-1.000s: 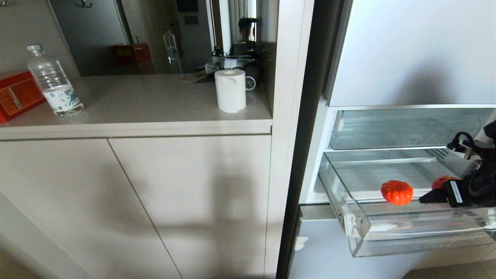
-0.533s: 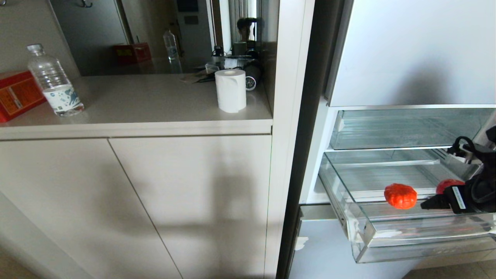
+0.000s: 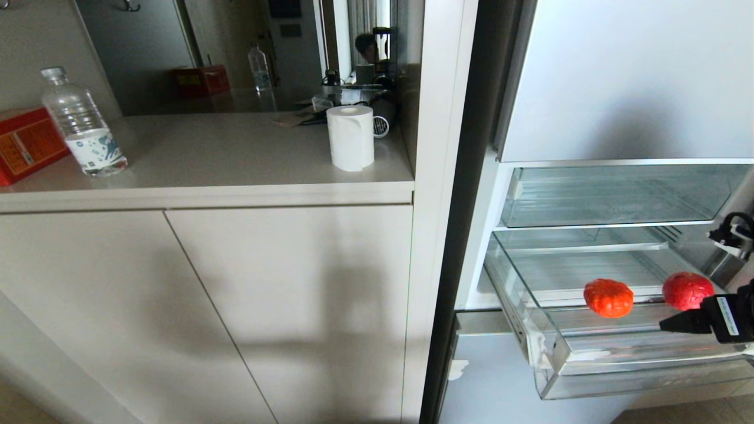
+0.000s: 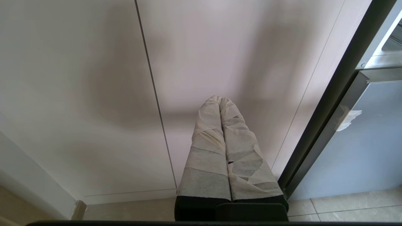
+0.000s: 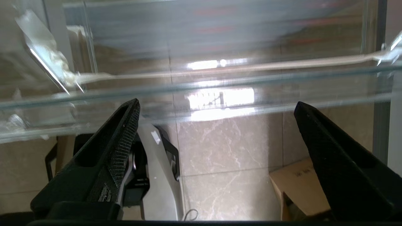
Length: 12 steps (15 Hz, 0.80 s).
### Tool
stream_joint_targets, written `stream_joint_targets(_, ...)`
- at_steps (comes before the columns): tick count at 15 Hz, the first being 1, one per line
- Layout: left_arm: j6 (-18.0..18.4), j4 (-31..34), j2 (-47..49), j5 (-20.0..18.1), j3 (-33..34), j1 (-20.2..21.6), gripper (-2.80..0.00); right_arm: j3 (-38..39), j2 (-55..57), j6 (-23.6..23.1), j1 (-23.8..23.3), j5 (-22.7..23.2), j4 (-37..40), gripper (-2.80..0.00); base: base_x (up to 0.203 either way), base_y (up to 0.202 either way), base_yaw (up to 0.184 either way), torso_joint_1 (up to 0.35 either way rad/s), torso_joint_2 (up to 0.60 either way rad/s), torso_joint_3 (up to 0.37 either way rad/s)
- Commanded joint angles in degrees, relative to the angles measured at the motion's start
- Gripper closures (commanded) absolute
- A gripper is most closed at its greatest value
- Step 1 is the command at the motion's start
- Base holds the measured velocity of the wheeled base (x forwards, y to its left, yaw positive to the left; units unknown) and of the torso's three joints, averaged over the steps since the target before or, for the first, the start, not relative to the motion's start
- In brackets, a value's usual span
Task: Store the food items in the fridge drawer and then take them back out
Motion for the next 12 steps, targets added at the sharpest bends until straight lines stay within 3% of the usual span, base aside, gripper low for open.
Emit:
stream_joint_targets(1,0.0,0.02,0.09,0.01,0.0,0.01,0.0,1.05,-1.8,-0.49,-0.2,-0.19,0.09,-2.8,0.0,0.0,0.0,0.0,0.0,0.0)
stream_joint_targets(9,0.0,0.02,0.09,0.01,0.0,0.01,0.0,-6.67,11.1,-0.79,-0.25,-0.18,-2.1,-2.8,0.0,0.0,0.0,0.0,0.0,0.0)
stream_joint_targets(12,0.0,0.02,0.01,0.01,0.0,0.01,0.0,-5.4,10.92,-1.32,-0.3,-0.77,-1.78,-2.8,0.0,0.0,0.0,0.0,0.0,0.0)
